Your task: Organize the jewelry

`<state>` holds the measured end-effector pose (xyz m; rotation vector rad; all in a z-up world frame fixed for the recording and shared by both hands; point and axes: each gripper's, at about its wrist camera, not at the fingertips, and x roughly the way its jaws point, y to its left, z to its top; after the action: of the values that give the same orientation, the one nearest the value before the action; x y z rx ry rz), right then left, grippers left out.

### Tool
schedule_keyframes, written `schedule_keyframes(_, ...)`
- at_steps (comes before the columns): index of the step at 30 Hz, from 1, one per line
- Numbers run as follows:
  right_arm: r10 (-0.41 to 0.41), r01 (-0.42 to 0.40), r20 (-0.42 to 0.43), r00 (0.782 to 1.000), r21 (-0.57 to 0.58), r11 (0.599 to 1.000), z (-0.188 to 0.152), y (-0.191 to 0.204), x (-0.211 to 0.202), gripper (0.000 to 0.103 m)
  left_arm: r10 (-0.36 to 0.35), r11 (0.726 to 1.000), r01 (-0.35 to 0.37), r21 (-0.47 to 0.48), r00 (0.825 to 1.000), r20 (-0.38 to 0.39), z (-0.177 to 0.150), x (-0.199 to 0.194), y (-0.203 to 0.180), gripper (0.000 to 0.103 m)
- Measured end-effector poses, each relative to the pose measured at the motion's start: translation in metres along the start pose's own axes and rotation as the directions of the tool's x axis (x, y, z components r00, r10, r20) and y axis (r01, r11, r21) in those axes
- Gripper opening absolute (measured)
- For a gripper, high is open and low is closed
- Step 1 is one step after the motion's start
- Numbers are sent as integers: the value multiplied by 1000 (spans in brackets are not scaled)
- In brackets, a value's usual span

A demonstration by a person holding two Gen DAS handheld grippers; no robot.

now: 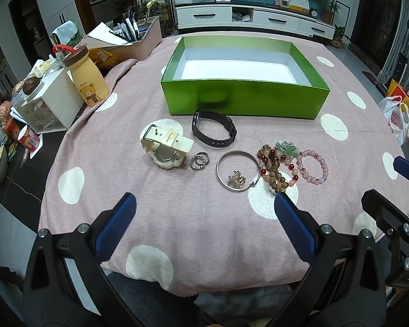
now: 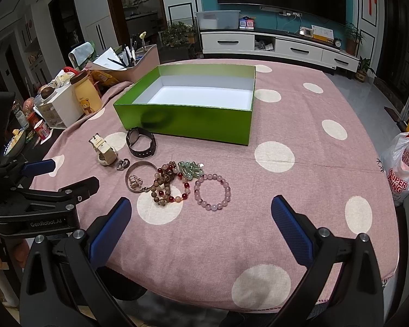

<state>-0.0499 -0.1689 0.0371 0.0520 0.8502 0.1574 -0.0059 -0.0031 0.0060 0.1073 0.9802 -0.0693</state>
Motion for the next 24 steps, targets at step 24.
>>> schedule_keyframes(24,2,-2,2,1000,0,1000,-1,0,-2,102,-4,1000,4,10,1000,9,0,-3,-3,101)
